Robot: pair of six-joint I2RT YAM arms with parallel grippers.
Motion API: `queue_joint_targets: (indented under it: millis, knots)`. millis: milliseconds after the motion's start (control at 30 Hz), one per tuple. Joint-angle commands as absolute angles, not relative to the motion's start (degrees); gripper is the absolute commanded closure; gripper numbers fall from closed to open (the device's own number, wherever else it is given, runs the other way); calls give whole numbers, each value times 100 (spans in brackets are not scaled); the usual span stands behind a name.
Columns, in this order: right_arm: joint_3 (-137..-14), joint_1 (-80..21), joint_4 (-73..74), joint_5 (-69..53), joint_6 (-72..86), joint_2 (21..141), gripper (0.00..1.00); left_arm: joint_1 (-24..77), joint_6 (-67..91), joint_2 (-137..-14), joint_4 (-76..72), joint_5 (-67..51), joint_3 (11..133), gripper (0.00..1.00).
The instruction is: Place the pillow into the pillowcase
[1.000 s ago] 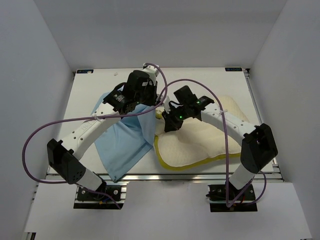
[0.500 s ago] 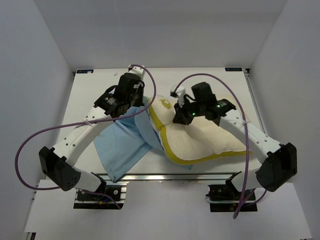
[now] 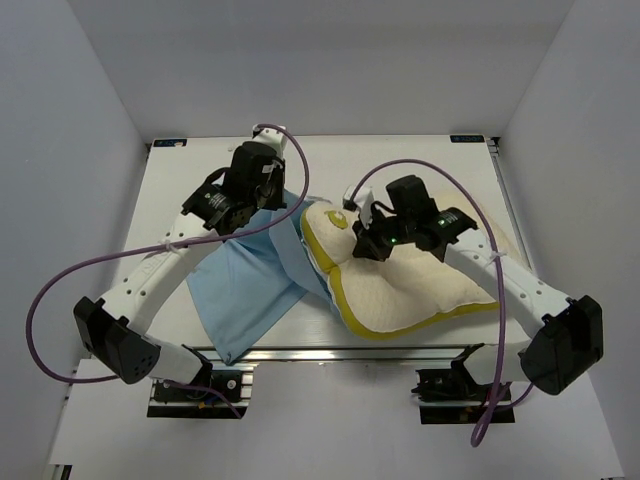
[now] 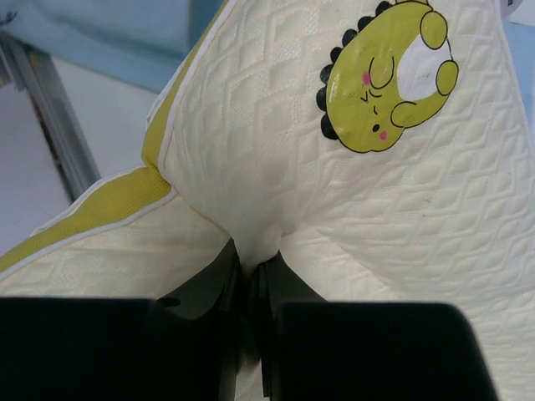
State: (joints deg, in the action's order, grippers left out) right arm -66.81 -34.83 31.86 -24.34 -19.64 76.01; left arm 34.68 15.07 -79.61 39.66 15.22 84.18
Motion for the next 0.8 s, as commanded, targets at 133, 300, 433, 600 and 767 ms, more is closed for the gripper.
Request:
queue_joint_targets:
  millis: [133, 300, 433, 600, 767]
  knots:
    - [-6504, -4270, 2944, -2233, -2347, 7057, 100, 3410, 1433, -8402, 4096, 1292, 9052, 99]
    - [-6521, -4412, 2848, -1882, -2513, 7487, 100, 3410, 1302, -8429, 3999, 618, 9132, 99]
    - [-6731, -4421, 2654, -1617, -2759, 7936, 100, 3401, 1037, -8183, 3815, -260, 8799, 99]
    - [-7040, -4482, 2979, -1810, -2830, 8253, 100, 3340, 1081, -7963, 4174, 551, 8815, 99]
    - [-6601, -4491, 2856, -1837, -2839, 7534, 100, 3077, 1230, -8086, 4562, 1161, 8904, 99]
